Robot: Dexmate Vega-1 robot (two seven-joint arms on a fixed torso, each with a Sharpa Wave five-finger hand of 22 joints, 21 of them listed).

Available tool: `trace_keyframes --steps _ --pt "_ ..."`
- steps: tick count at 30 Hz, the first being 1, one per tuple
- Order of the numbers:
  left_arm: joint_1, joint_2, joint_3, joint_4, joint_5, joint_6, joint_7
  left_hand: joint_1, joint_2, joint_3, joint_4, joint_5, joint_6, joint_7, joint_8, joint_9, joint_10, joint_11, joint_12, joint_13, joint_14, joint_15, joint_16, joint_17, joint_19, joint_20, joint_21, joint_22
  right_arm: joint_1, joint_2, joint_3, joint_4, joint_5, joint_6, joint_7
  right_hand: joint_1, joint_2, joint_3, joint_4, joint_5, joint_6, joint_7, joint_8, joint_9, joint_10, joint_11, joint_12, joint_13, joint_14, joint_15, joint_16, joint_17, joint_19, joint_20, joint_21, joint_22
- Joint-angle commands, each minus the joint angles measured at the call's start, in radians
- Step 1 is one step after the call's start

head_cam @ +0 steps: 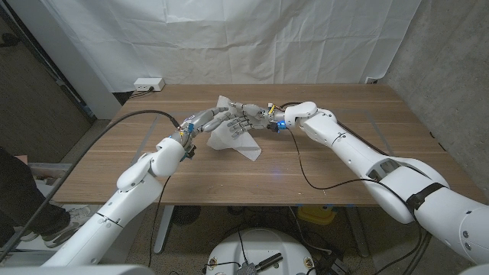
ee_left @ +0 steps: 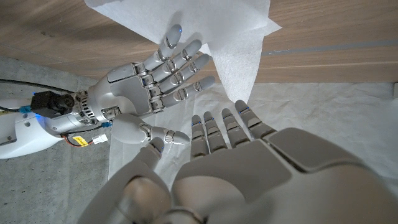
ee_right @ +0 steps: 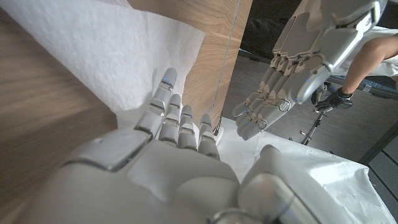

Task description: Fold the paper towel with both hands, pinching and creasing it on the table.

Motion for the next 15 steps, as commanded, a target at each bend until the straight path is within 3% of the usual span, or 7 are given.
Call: trace_keyframes --steps 1,5,11,12,13,15 --pt "-0.014 -0.005 0.004 0.018 -0.001 0.018 -0.012 0.001 0.044 0.000 -0.002 0.004 0.003 0.004 0.002 0.002 0.004 0.001 -0.001 0.004 0.004 0.004 0.001 0.004 0.007 -0.002 -0.001 0.003 -0.027 0.023 0.039 0.033 0.013 0.089 -0.019 -0.004 0.003 0.000 -0.006 0.006 0.004 0.012 0.011 0.001 0.009 0.000 0.013 0.002 0.001 0.005 0.006 -0.004 -0.004 -0.009 -0.005 0.002" --pt "-0.022 -0.003 0.009 0.025 0.002 0.032 -0.022 0.001 0.044 0.000 -0.001 0.004 0.002 0.003 0.002 0.002 0.004 0.002 -0.002 0.004 0.003 0.003 -0.001 0.004 0.005 -0.001 -0.002 0.004 -0.052 0.032 0.061 0.037 0.022 0.149 -0.048 0.030 0.020 0.021 -0.031 0.009 0.035 0.022 0.026 0.001 0.036 -0.002 0.025 0.001 0.025 0.004 0.018 -0.013 0.011 -0.009 -0.010 0.003" --pt "-0.036 0.000 0.020 0.031 0.023 0.074 -0.034 0.000 0.044 0.000 -0.001 0.004 0.002 0.003 0.002 0.002 0.001 0.002 -0.003 0.004 0.001 0.003 -0.002 0.004 0.001 0.001 -0.005 0.004 -0.109 0.014 0.082 -0.036 -0.005 0.209 -0.154 0.188 0.051 0.111 -0.150 -0.002 0.102 0.045 0.042 0.001 0.102 -0.011 0.046 0.000 0.059 -0.015 0.028 -0.041 0.041 -0.027 -0.030 0.003" --pt "-0.036 -0.001 0.022 0.029 0.033 0.086 -0.032 0.000 0.044 -0.001 -0.001 0.004 0.002 0.002 0.002 0.002 0.001 0.002 -0.004 0.004 0.001 0.004 -0.002 0.004 0.000 0.002 -0.006 0.004 -0.114 0.011 0.082 -0.044 -0.013 0.219 -0.168 0.194 0.052 0.115 -0.155 -0.003 0.105 0.045 0.043 0.001 0.106 -0.010 0.047 0.000 0.063 -0.017 0.029 -0.042 0.042 -0.028 -0.031 0.003" --pt "-0.037 0.001 0.023 0.030 0.039 0.089 -0.028 0.000 0.044 -0.001 -0.001 0.004 0.002 0.002 0.002 0.002 0.000 0.002 -0.004 0.004 0.002 0.004 -0.002 0.004 -0.004 0.006 -0.008 0.004 -0.119 0.009 0.082 -0.046 -0.019 0.233 -0.180 0.225 0.054 0.133 -0.180 -0.007 0.125 0.049 0.047 0.002 0.120 -0.009 0.050 0.001 0.072 -0.023 0.032 -0.045 0.049 -0.029 -0.033 0.004" --pt "-0.039 0.000 0.028 0.026 0.064 0.115 -0.022 -0.001 0.041 -0.003 0.000 0.003 0.011 0.005 0.006 0.002 0.003 0.003 -0.003 0.004 0.008 0.004 0.000 0.005 -0.007 0.010 -0.010 0.004 -0.122 0.011 0.085 -0.039 -0.017 0.258 -0.188 0.258 0.057 0.152 -0.207 -0.011 0.143 0.048 0.049 0.002 0.135 -0.014 0.054 0.001 0.085 -0.023 0.035 -0.048 0.055 -0.031 -0.037 0.004"
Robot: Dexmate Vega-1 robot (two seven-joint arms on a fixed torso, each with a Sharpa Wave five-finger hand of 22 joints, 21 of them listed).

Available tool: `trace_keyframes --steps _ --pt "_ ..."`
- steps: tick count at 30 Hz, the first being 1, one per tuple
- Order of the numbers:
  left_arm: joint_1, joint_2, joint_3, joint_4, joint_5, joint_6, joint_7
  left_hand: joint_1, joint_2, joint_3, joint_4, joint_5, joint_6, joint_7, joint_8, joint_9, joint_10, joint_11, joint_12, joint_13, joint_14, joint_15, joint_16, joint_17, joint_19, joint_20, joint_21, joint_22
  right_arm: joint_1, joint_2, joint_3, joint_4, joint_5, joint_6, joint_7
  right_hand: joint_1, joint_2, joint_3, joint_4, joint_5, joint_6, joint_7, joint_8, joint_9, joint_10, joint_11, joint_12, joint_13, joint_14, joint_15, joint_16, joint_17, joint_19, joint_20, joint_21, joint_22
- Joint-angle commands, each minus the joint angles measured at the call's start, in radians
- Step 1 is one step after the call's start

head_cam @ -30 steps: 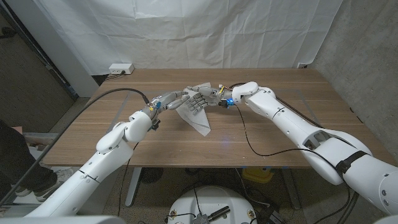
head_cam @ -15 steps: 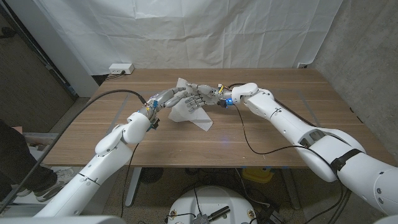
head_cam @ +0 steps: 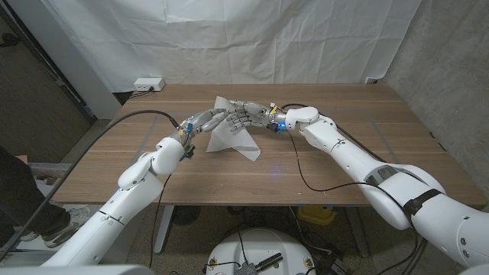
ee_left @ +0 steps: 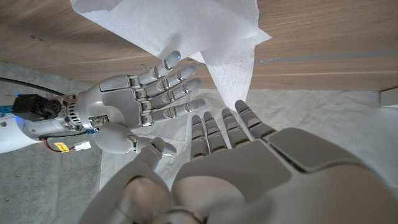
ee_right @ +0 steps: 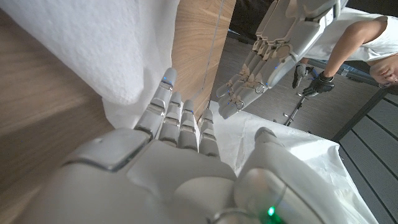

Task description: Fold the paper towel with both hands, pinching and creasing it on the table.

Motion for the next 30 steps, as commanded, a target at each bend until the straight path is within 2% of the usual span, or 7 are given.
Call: trace_keyframes --steps 1,5,8,11,14,19,30 --pt "-0.019 0.008 0.019 0.006 0.065 0.079 0.000 0.004 0.034 -0.004 0.000 0.003 0.013 0.006 0.006 0.002 0.005 0.003 -0.003 0.004 0.014 0.007 0.002 0.002 -0.007 0.012 -0.005 0.002 -0.067 -0.005 0.038 -0.045 -0.014 0.122 -0.117 0.073 0.008 0.041 -0.060 -0.009 0.047 0.000 0.014 0.003 0.039 -0.009 0.015 0.001 0.027 -0.004 0.013 -0.004 0.023 -0.009 -0.011 0.004" --pt "-0.037 0.024 0.025 0.012 0.090 0.098 -0.014 0.001 0.032 -0.007 0.002 0.002 0.037 0.011 0.014 0.002 0.021 0.002 0.003 0.004 0.025 0.003 0.004 0.003 -0.007 0.014 -0.007 0.003 -0.090 0.008 0.053 -0.037 -0.003 0.176 -0.151 0.117 0.032 0.081 -0.087 -0.016 0.129 0.012 0.034 0.005 0.083 -0.017 0.027 0.002 0.047 -0.027 0.023 0.002 0.036 -0.024 -0.018 0.005" --pt "-0.059 0.041 0.036 0.022 0.110 0.105 -0.035 -0.003 0.031 -0.010 0.005 0.000 0.082 0.026 0.026 0.003 0.037 0.000 0.006 0.005 0.037 -0.002 0.005 0.004 -0.004 0.014 -0.010 0.003 -0.113 0.031 0.079 -0.021 0.029 0.219 -0.179 0.102 0.041 0.106 -0.063 -0.024 0.237 0.036 0.060 0.010 0.146 -0.008 0.044 0.003 0.078 -0.033 0.040 0.019 0.062 -0.028 -0.022 0.006" --pt "-0.086 0.061 0.052 0.037 0.124 0.101 -0.067 -0.005 0.030 -0.013 0.007 0.000 0.127 0.039 0.035 0.004 0.057 -0.004 0.011 0.005 0.052 -0.008 0.007 0.004 -0.001 0.014 -0.013 0.004 -0.115 0.007 0.069 -0.052 -0.003 0.214 -0.202 0.074 0.038 0.124 -0.034 -0.027 0.311 0.055 0.074 0.012 0.210 -0.004 0.060 0.004 0.124 -0.036 0.056 0.027 0.095 -0.025 -0.020 0.006" --pt "-0.115 0.073 0.069 0.054 0.138 0.104 -0.096 -0.006 0.029 -0.015 0.007 -0.001 0.148 0.040 0.039 0.004 0.070 -0.006 0.014 0.005 0.060 -0.015 0.008 0.004 0.002 0.013 -0.014 0.003 -0.114 -0.007 0.061 -0.068 -0.012 0.206 -0.201 0.070 0.034 0.128 -0.032 -0.028 0.319 0.054 0.074 0.012 0.221 -0.006 0.062 0.004 0.136 -0.038 0.059 0.027 0.103 -0.023 -0.020 0.006" --pt "-0.173 0.079 0.101 0.091 0.158 0.124 -0.150 -0.006 0.028 -0.016 0.007 -0.001 0.153 0.041 0.037 0.004 0.076 -0.009 0.015 0.005 0.063 -0.019 0.007 0.004 0.003 0.013 -0.015 0.003 -0.119 -0.002 0.063 -0.053 0.000 0.240 -0.198 0.096 0.020 0.147 -0.060 -0.025 0.306 0.039 0.062 0.011 0.223 -0.012 0.058 0.004 0.137 -0.049 0.050 0.017 0.104 -0.029 -0.024 0.006" --pt "-0.299 0.105 0.175 0.219 0.159 0.000 -0.176 -0.008 0.033 -0.018 0.009 0.000 0.119 0.027 0.011 0.004 0.038 -0.022 -0.006 0.005 0.019 -0.035 -0.010 0.004 -0.006 -0.002 -0.026 0.004 -0.131 -0.012 0.066 -0.068 -0.001 0.250 -0.218 0.104 0.020 0.153 -0.070 -0.025 0.326 0.048 0.063 0.010 0.238 -0.019 0.061 0.004 0.143 -0.053 0.053 0.020 0.107 -0.034 -0.028 0.006"
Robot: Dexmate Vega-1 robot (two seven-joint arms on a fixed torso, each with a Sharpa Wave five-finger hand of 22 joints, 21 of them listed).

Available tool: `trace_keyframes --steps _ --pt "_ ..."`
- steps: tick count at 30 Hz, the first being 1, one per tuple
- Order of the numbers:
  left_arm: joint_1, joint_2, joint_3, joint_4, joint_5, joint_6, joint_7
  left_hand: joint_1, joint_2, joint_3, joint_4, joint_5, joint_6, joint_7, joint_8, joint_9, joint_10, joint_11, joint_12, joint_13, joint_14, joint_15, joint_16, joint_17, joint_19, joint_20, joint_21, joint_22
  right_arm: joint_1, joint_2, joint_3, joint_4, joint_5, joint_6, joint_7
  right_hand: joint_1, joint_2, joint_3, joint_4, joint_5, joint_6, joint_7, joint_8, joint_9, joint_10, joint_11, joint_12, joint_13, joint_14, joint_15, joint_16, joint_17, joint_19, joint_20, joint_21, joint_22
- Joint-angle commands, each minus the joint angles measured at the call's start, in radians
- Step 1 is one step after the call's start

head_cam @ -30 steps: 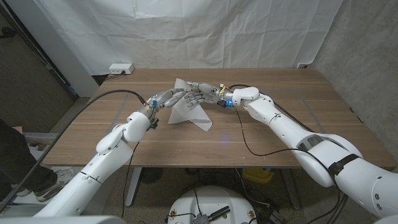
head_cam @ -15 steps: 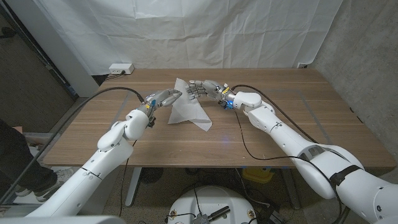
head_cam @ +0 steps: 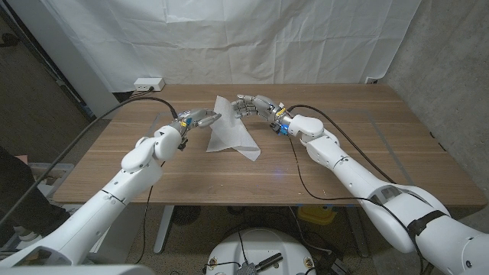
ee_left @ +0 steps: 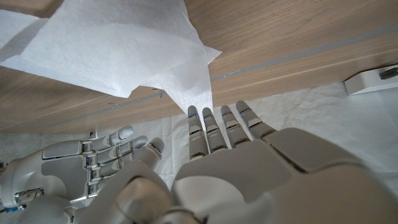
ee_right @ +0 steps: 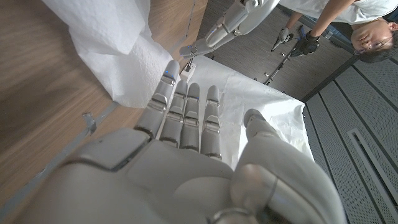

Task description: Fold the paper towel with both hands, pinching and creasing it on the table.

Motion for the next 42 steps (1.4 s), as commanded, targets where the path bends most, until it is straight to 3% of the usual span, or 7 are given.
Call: trace_keyframes --steps 1,5,10,19,24,33,42 --pt "-0.127 0.027 0.077 0.118 0.018 -0.110 -0.032 -0.007 0.034 -0.003 0.002 0.000 -0.046 -0.018 -0.024 0.004 -0.040 -0.011 -0.019 0.005 -0.025 -0.037 -0.007 0.004 0.003 -0.009 -0.006 0.003 -0.016 -0.010 0.004 -0.013 0.005 0.021 -0.022 0.013 -0.002 0.002 -0.006 -0.001 0.018 0.003 0.002 0.003 0.017 0.000 0.006 0.001 0.005 -0.002 0.001 0.002 0.007 -0.004 -0.007 0.002" --pt "-0.143 0.024 0.088 0.141 0.014 -0.163 0.004 -0.002 0.041 0.001 -0.001 0.002 -0.119 -0.052 -0.041 0.004 -0.100 -0.019 -0.035 0.005 -0.060 -0.042 -0.010 0.003 0.007 -0.013 -0.012 0.003 -0.020 -0.012 0.006 -0.019 0.008 0.020 -0.026 0.011 -0.005 0.002 -0.006 -0.002 0.024 0.005 0.002 0.003 0.024 0.003 0.008 0.001 0.007 0.000 0.001 0.002 0.009 -0.006 -0.007 0.002" --pt "-0.165 0.022 0.105 0.149 0.031 -0.169 -0.015 0.002 0.044 0.004 -0.003 0.002 -0.172 -0.064 -0.043 0.003 -0.135 -0.020 -0.038 0.004 -0.085 -0.045 -0.012 0.003 0.004 -0.018 -0.018 0.003 -0.015 -0.010 0.006 -0.008 0.013 0.034 -0.017 0.009 -0.006 0.003 -0.006 -0.002 0.029 0.007 0.002 0.003 0.025 0.004 0.007 0.001 0.009 0.000 0.001 0.002 0.010 -0.006 -0.008 0.002" --pt "-0.263 0.003 0.191 0.225 0.095 -0.103 -0.185 -0.010 0.046 -0.002 0.009 0.002 -0.188 -0.052 -0.034 0.003 -0.164 -0.014 -0.037 0.004 -0.152 -0.035 -0.019 0.005 -0.048 -0.007 -0.043 0.005 -0.009 -0.008 0.007 0.004 0.020 0.038 -0.006 0.004 -0.008 0.003 -0.005 -0.002 0.032 0.009 0.000 0.002 0.027 0.005 0.006 0.001 0.008 0.002 -0.001 0.002 0.011 -0.005 -0.009 0.002" --pt "-0.339 -0.021 0.255 0.331 0.133 -0.089 -0.261 -0.019 0.046 -0.009 0.016 0.002 -0.189 -0.042 -0.032 0.003 -0.170 -0.011 -0.035 0.004 -0.169 -0.033 -0.018 0.006 -0.062 -0.007 -0.049 0.007 -0.013 -0.013 0.010 -0.004 0.018 0.036 -0.012 0.001 -0.010 0.003 -0.004 -0.003 0.034 0.011 -0.001 0.002 0.027 0.005 0.005 0.001 0.008 0.002 -0.002 0.001 0.011 -0.005 -0.010 0.002" --pt "-0.395 -0.040 0.307 0.421 0.145 -0.102 -0.286 -0.032 0.048 -0.022 0.024 0.003 -0.217 -0.043 -0.036 0.003 -0.203 -0.006 -0.037 0.004 -0.201 -0.031 -0.014 0.008 -0.088 -0.006 -0.061 0.010 -0.011 -0.012 0.014 0.005 0.022 0.035 -0.017 -0.004 -0.014 0.002 -0.003 -0.004 0.036 0.012 -0.002 0.002 0.026 0.008 0.003 0.001 0.009 0.003 -0.004 0.001 0.009 -0.003 -0.013 0.002" --pt "-0.415 -0.045 0.337 0.450 0.150 -0.102 -0.311 -0.034 0.049 -0.026 0.025 0.003 -0.222 -0.043 -0.034 0.003 -0.204 -0.007 -0.034 0.004 -0.201 -0.031 -0.010 0.008 -0.088 -0.008 -0.061 0.010 -0.002 -0.009 0.013 0.020 0.019 0.038 -0.013 -0.008 -0.014 0.003 -0.002 -0.004 0.037 0.014 -0.005 0.002 0.028 0.010 0.002 0.001 0.008 0.004 -0.006 0.001 0.009 -0.005 -0.015 0.002"
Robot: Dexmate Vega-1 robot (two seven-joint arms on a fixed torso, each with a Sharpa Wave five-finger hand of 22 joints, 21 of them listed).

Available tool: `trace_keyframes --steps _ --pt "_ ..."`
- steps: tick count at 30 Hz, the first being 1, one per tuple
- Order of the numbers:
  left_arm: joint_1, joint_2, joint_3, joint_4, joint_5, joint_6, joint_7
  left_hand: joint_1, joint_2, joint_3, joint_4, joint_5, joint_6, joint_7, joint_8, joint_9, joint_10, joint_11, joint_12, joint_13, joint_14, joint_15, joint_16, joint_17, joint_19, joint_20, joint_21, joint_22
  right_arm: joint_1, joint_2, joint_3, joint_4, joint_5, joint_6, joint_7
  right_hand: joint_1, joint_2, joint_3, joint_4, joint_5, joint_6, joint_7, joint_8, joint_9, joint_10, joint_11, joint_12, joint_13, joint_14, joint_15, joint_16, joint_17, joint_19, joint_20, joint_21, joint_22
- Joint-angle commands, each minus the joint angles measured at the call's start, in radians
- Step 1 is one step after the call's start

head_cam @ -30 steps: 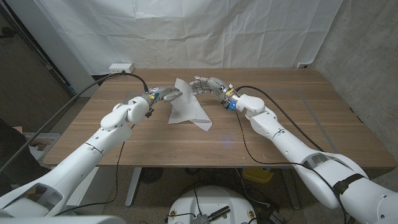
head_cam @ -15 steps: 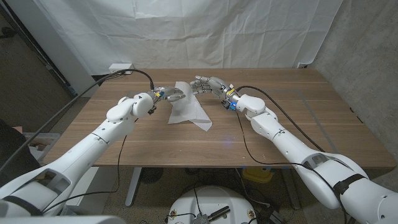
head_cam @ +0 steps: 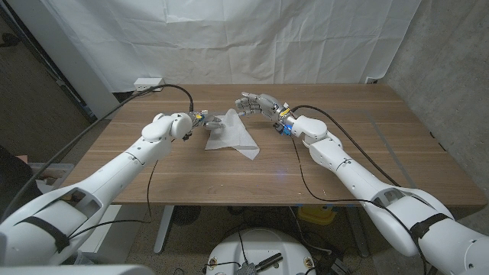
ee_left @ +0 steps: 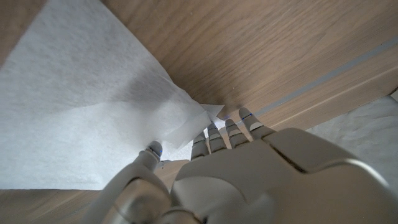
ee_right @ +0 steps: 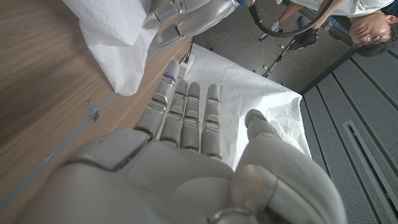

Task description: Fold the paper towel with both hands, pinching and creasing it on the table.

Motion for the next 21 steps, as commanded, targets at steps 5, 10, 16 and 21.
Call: trace_keyframes --steps 5,10,16,21 --pt "-0.022 -0.002 0.033 0.029 0.001 -0.001 -0.010 -0.008 0.061 -0.007 0.003 0.003 0.010 -0.004 0.014 0.004 0.004 -0.005 0.006 0.005 -0.001 -0.042 0.009 0.003 -0.003 -0.002 -0.003 0.002 0.007 -0.001 0.001 0.008 -0.006 0.006 0.000 -0.002 -0.005 0.007 0.000 0.000 0.007 0.001 -0.006 0.002 0.007 -0.001 0.001 0.004 0.007 0.004 -0.003 0.000 0.007 -0.003 -0.005 0.002" --pt "0.030 0.018 -0.016 -0.044 -0.031 -0.026 0.082 -0.005 0.060 -0.014 -0.001 0.004 0.025 -0.006 0.022 0.004 0.041 -0.011 0.023 0.005 0.034 -0.037 0.022 0.001 0.016 -0.001 0.002 0.002 0.004 -0.001 0.003 0.006 -0.003 0.005 -0.002 -0.003 -0.006 0.008 0.000 0.000 0.006 0.000 -0.008 0.002 0.006 -0.002 0.000 0.004 0.007 0.004 -0.004 0.000 0.008 -0.003 -0.005 0.002" --pt "0.103 0.031 -0.078 -0.102 -0.080 -0.124 0.264 0.016 0.057 -0.017 -0.018 0.007 0.125 -0.003 0.044 0.004 0.170 0.005 0.061 0.006 0.161 -0.032 0.044 0.000 0.085 0.030 0.019 -0.001 0.004 -0.001 0.001 0.009 -0.006 0.012 -0.002 -0.004 -0.006 0.009 -0.001 0.000 0.007 0.000 -0.010 0.002 0.006 -0.005 -0.001 0.004 0.010 0.005 -0.004 -0.001 0.009 -0.001 -0.006 0.002" --pt "0.135 0.034 -0.102 -0.141 -0.083 -0.159 0.329 0.024 0.056 -0.013 -0.024 0.007 0.172 0.001 0.050 0.005 0.232 0.013 0.076 0.009 0.217 -0.021 0.050 0.001 0.110 0.049 0.024 -0.001 -0.003 -0.031 -0.020 -0.033 -0.076 0.008 -0.049 -0.002 -0.005 0.012 -0.003 0.000 0.008 -0.004 -0.011 0.001 0.008 -0.006 -0.001 0.004 0.011 0.005 -0.005 -0.001 0.010 -0.001 -0.007 0.002"
